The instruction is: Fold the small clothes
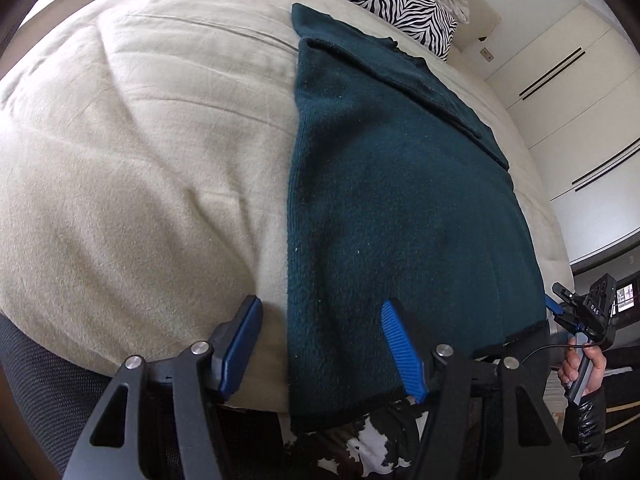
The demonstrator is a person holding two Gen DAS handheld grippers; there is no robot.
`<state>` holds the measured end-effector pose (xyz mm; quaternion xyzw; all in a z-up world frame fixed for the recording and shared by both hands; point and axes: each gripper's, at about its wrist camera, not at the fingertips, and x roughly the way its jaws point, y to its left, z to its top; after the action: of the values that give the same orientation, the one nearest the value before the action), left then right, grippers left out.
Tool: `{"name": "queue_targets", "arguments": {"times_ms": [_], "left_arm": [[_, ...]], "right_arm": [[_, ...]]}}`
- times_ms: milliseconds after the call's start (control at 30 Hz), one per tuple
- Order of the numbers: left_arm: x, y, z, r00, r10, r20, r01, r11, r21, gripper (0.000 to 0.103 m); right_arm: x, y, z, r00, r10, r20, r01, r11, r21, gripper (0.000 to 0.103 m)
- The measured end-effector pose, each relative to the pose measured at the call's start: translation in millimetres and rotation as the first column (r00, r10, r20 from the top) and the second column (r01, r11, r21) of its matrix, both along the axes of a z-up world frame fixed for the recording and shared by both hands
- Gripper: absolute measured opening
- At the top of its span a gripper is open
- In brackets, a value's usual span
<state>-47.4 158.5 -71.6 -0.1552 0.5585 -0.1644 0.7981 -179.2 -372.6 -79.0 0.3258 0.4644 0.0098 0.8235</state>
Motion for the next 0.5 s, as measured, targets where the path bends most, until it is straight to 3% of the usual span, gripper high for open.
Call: {"name": "queue_targets", "arguments": {"times_ms": [300, 500], "left_arm": [[-12.0, -7.4, -5.8, 0.998, -0.035, -0.061, 0.035, 0.999, -0.002, 0.065], [-12.2, -9.7, -7.1, 0.997, -0.013, -0.081, 0.016, 1.0, 0.027, 0.049]], "right_arm": [[-6.8, -1.7, 1.5, 1.0, 0.012, -0.015, -0.011, 0.998, 0.054, 0.066], [-15.6, -3.3, 5.6, 0.999, 0.011, -0.032, -0.01, 0.998, 0.054, 0.065]]}}
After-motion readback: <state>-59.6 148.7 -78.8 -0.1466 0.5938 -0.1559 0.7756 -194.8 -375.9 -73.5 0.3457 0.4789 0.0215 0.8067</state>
